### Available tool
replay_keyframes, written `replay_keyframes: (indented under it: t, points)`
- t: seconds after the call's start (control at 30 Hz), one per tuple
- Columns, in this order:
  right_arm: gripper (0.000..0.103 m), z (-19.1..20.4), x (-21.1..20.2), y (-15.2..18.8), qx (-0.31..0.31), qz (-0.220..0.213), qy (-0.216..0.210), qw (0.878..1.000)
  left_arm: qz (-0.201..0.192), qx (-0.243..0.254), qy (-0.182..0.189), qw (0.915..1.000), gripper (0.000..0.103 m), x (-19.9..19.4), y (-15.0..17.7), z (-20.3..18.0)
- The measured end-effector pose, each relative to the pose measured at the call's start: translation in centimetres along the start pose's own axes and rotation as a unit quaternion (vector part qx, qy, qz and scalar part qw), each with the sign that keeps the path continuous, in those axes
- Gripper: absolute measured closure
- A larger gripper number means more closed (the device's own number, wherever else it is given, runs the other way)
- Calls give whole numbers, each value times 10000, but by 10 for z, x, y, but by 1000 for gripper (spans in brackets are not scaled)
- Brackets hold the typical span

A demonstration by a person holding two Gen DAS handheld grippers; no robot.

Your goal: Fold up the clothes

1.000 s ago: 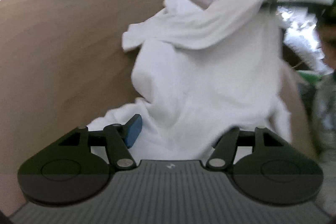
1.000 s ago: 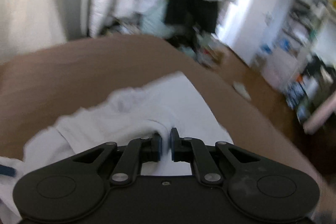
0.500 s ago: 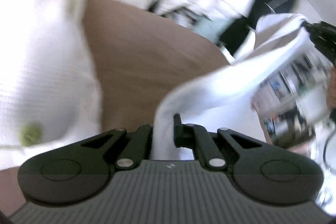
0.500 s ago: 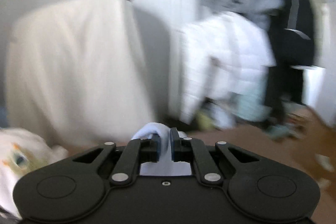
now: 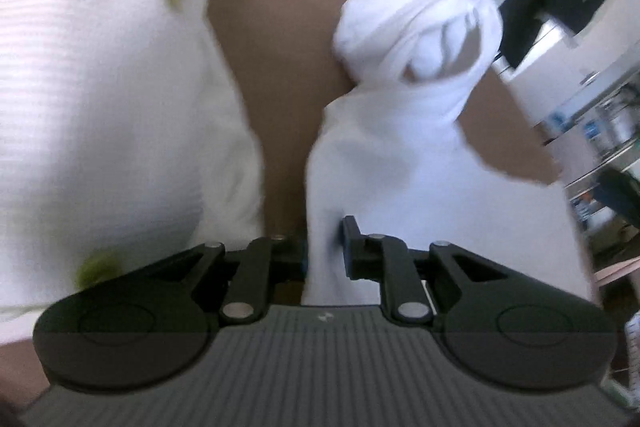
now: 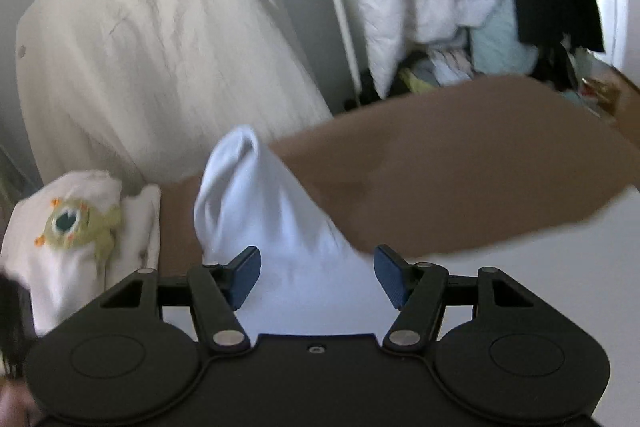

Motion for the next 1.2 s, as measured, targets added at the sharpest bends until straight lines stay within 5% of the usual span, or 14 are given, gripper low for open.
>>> replay_keyframes:
  t: [0.1, 0.2, 0.27, 0.37, 0.57, 0.83, 0.97, 1.13, 1.2]
  points:
    - [35, -3, -25, 36, -31, 193, 67, 9998, 157, -189, -69, 9997, 72, -16, 12, 2]
    - [35, 3, -46, 72, -221, 369, 59, 9991, 290, -524, 774, 9952, 51, -46, 35, 10]
    - [35, 7, -57, 92, -311, 520, -19, 9982, 420, -241, 1077, 9930, 50, -54, 43, -6]
    - [35, 12, -69, 117, -492, 692, -34, 9964, 648, 415, 823, 9936, 50, -58, 59, -36]
    - [35, 16, -84, 148, -746, 958, 42, 9926, 1169, 1191, 955, 9813, 31, -60, 118, -88]
    - [34, 31, -95, 185, -1666, 1196, 282, 9783, 1401, 1456, 518, 9780, 32, -58, 157, -111]
    - [34, 36, -96, 192, -1623, 1391, -58, 9769, 1740, 1396, 176, 9746, 31, -36, 162, -99]
    - [34, 61, -109, 210, -2212, 1628, -210, 9613, 2124, 359, 754, 9736, 30, -21, 147, -65]
    - [34, 68, -116, 221, -2420, 1821, -309, 9525, 2206, 442, 849, 9707, 29, -20, 143, -64]
Point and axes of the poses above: each gripper's, at about its wrist camera, not at the fingertips, and x roughly the way its jaws point, z to its left, y to its underside, the point moved 1 cm from there along x, roughly the way its jaws point, and after that the axes turned 7 degrees about z, right-handed, at the moved point
